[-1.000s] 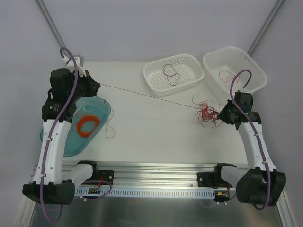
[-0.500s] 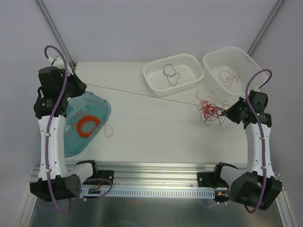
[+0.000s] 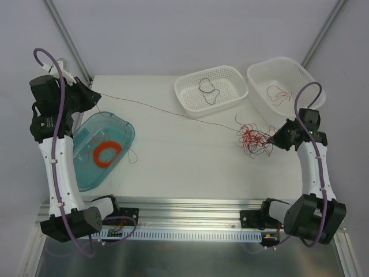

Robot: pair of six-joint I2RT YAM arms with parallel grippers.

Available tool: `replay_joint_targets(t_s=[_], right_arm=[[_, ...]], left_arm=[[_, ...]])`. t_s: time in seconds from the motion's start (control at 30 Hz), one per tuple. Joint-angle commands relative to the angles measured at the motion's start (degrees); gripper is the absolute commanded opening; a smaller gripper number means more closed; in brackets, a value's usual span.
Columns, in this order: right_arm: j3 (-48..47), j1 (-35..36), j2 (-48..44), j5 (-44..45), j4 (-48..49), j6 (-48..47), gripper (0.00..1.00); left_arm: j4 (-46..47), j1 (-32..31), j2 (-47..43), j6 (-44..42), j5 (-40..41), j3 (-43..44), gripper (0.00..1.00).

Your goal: Untangle the cables

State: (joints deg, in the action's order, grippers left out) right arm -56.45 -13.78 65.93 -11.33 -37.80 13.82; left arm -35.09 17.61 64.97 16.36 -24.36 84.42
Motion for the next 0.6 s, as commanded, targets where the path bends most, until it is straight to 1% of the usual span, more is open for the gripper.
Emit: replay_joint_targets(t_s=[0.0,0.03,0.13,0.17,0.2,0.23,0.27,0.3,0.33,0.4,0.43,0.5,0.53,0.57], right_arm=[[-2.97,4.8,2.44,2.02,-0.25,-3.45,0.01],[-2.62,5.95,2.53,1.49,0.27,-3.54,0.01],[-0.43,10.52,2.89,-0.79,1.93,-2.49,0.01],[0.02,13.4,3.06,-1.23,2.38,-2.05,0.01],[0.63,14.82,3.24,-1.5,2.82,-1.7,0.01],[1.77,16.4,3.59,-2.98,4.47,-1.52,0.01],[2.3,19.03,4.03,-4.21,5.36,-1.35,0.01],[2.57,20.36,4.46,-5.09,6.07,-1.26,0.01],[2.83,22.72,5.16,-6.32,7.29,-1.26,0.01],[2.66,24.93,5.61,-7.21,8.53,-1.78,0.01],[2.05,26.77,5.96,-7.3,9.14,-2.13,0.01],[1.34,28.01,6.66,-6.78,8.89,-2.66,0.03],[1.16,28.63,7.1,-6.6,8.71,-2.66,0.04],[0.99,28.72,8.06,-6.68,8.71,-2.75,0.04]], left_arm=[[3.71,-3.44,-0.63,-0.26,-4.92,-3.89,0.0],[3.89,-7.02,-0.98,-1.06,-4.65,-5.48,0.0],[4.85,-11.53,-2.65,-3.26,-3.59,-12.42,0.0],[5.38,-14.33,-3.44,-3.61,-3.85,-14.35,0.0],[6.6,-15.66,-3.62,-4.31,-3.94,-18.11,0.0],[7.22,-16.8,-3.97,-4.67,-3.77,-19.89,0.0],[7.93,-19.51,-4.23,-5.11,-3.68,-21.56,0.0],[8.72,-20.58,-4.32,-5.98,-3.33,-24.45,0.02],[9.94,-21.9,-4.41,-6.34,-2.63,-25.7,0.06],[10.92,-24.8,-4.41,-8.0,-1.31,-28.34,0.11],[11.97,-25.51,-4.24,-8.45,-1.04,-28.96,0.25],[12.94,-28.05,-3.89,-9.85,-1.82,-29.75,0.42],[13.29,-29.02,-3.62,-10.46,-2.53,-29.75,0.49],[14.43,-30.34,-3.36,-12.21,-3.06,-29.67,0.65]])
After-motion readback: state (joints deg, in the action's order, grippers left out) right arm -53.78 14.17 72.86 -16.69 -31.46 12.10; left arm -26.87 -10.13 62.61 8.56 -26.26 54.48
